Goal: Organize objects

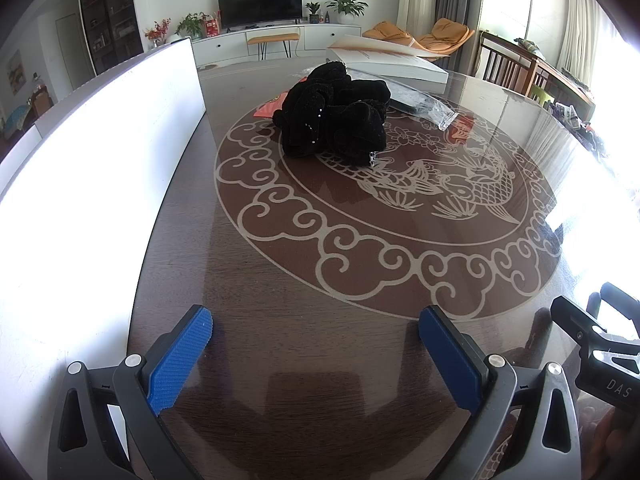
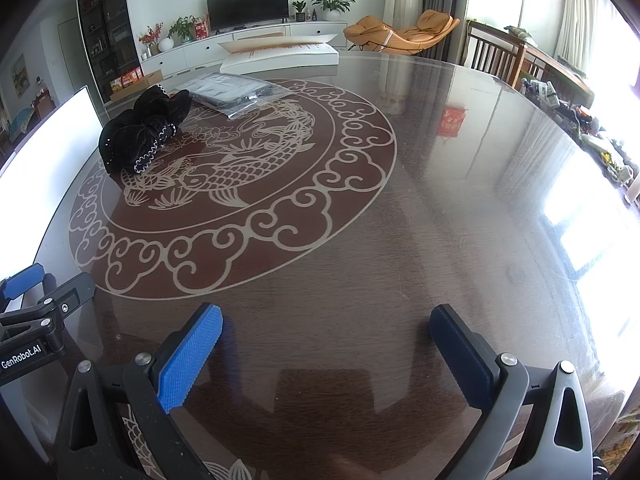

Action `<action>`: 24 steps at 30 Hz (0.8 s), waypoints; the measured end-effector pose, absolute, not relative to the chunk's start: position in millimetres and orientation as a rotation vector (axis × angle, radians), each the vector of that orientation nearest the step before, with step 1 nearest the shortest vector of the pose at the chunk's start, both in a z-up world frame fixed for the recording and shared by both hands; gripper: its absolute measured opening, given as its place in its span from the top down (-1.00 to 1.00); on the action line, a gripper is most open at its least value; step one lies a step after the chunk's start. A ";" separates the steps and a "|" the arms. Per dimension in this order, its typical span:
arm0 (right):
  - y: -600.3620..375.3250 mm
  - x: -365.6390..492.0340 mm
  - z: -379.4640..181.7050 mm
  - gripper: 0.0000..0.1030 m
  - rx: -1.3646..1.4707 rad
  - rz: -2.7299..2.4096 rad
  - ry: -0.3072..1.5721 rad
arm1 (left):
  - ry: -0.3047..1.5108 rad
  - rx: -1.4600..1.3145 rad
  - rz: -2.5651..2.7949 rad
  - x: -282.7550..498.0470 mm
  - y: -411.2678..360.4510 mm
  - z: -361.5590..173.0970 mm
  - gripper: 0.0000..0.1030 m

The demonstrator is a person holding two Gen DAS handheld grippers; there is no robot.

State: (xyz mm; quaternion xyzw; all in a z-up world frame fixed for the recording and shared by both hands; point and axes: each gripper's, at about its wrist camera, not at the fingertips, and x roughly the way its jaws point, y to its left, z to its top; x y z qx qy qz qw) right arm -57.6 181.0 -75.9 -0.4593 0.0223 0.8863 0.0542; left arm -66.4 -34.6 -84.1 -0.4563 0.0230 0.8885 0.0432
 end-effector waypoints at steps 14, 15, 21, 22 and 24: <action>180.9 -57.7 -76.0 -1.00 -1.395 2.692 0.068 | 0.069 -1.397 2.716 -66.6 -34.7 -84.1 -1.00; 180.8 -57.7 -76.0 -1.00 -1.395 2.692 0.068 | 0.067 -1.405 2.709 -67.1 -34.9 -84.1 -1.00; 180.7 -57.7 -76.1 -1.00 -1.395 2.692 0.067 | 0.080 -1.502 2.656 -60.0 -30.7 -83.9 -1.00; 181.0 -57.7 -76.1 -1.00 -1.395 2.693 0.068 | 0.083 -1.506 2.651 -58.9 -29.9 -83.4 -1.00; 180.9 -57.7 -76.1 -1.00 -1.396 2.693 0.067 | 0.096 -1.509 2.633 -57.0 -29.9 -83.6 -1.00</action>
